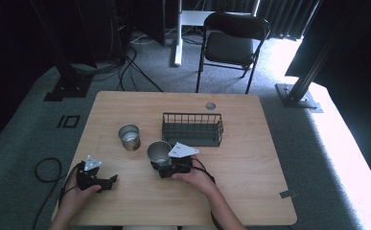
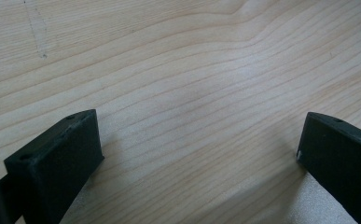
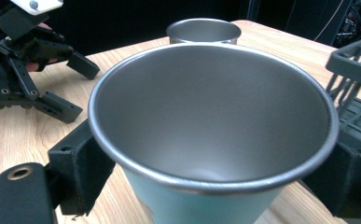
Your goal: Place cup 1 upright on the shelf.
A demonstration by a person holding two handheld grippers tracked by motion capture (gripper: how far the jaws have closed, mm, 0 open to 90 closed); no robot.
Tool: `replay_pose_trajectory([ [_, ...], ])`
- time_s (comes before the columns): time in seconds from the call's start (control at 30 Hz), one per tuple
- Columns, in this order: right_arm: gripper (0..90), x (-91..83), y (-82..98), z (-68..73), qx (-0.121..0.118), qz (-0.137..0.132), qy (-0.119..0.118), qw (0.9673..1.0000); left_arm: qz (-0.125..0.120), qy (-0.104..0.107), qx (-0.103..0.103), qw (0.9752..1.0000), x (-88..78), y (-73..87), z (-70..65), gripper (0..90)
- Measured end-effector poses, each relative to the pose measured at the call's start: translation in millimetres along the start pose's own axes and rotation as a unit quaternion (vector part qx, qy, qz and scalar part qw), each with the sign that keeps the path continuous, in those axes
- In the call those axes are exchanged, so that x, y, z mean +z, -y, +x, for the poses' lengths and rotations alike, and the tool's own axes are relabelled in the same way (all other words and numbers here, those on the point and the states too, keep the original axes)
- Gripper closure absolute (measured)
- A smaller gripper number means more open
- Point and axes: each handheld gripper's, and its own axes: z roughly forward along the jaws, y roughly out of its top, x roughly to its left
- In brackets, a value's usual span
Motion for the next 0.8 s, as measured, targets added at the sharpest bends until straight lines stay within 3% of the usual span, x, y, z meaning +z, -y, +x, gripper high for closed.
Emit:
replay_pose_trajectory([
  [0.13,12.9,4.2,-1.1,2.9,-0.004,-0.002,-0.001,1.0,0.0,0.0,0.0,1.0,0.0,0.0,0.0,0.4],
  [0.5,13.6,4.4,-9.6,6.1,0.012,0.006,0.004,0.9999,0.0,0.0,0.0,1.0,0.0,0.1,-0.1,0.4],
  [0.6,13.6,2.1,-15.5,7.1,0.024,0.002,0.003,0.9997,0.0,0.0,-0.001,1.0,0.1,0.1,-0.1,0.4],
  [0.8,13.6,-2.9,-31.5,11.1,0.016,-0.005,-0.004,0.9998,-0.001,0.0,0.0,1.0,0.1,0.1,0.0,0.4],
])
